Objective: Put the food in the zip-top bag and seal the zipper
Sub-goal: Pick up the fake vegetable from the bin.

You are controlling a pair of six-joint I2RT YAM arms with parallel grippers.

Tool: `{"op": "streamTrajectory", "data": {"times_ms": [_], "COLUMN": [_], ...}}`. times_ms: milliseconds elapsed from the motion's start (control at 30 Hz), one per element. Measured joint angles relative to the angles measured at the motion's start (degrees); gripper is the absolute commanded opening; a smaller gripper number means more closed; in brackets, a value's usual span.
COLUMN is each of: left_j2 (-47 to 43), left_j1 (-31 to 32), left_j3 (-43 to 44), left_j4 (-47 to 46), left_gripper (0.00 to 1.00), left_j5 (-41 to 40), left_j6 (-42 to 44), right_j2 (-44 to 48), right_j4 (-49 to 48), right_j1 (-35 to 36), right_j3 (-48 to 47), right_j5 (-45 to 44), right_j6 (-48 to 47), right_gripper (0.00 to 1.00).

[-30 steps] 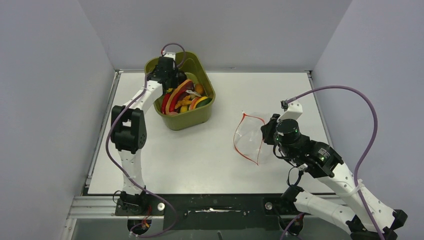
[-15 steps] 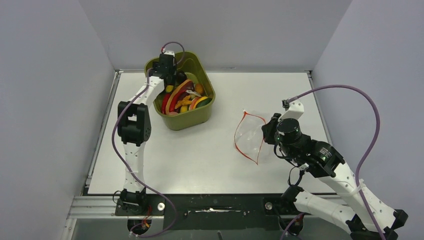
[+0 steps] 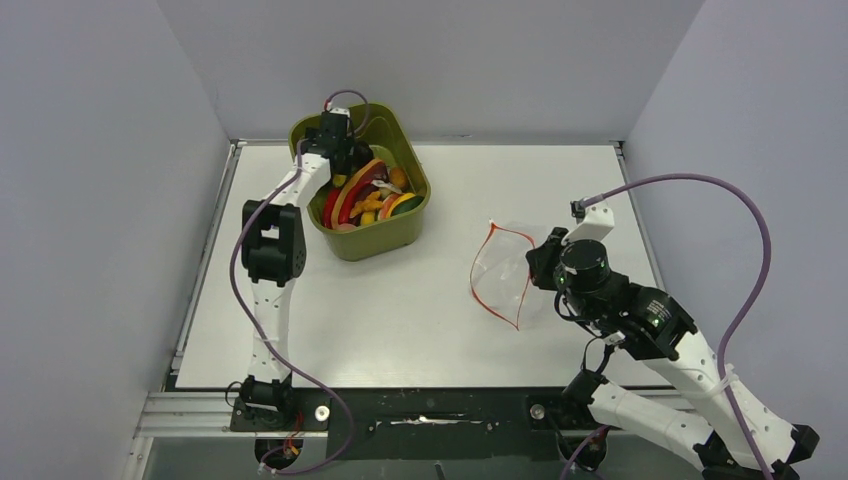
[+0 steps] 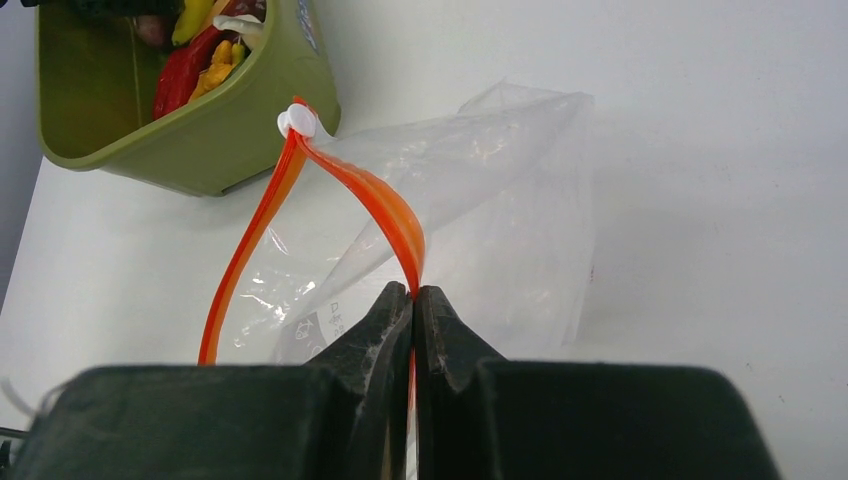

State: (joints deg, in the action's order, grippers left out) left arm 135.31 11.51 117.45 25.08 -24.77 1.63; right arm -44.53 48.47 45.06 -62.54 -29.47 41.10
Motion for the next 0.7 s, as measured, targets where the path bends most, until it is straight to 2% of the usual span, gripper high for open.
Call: {"op": "streamTrajectory", "data": {"times_ms": [467, 700], "left_j2": [1.97, 2.21], "left_j1": [0.00, 0.26], "left_j3": [1.75, 1.75], "left_j4": [-0.33, 0.07], "left_gripper": [0.64, 0.44], "left_j5": [-2.67, -3.41], "left_j6": [0.74, 0.76], "right_j2": [2.45, 4.15], "right_j4": [-0.02, 0.02], "right_j1": [0.02, 0.02], "right_j3": [0.02, 0.20], "right_j5": [0.11, 0.09], "right_j6": [0.02, 0.09], "right_gripper": [0.00, 0.00]}}
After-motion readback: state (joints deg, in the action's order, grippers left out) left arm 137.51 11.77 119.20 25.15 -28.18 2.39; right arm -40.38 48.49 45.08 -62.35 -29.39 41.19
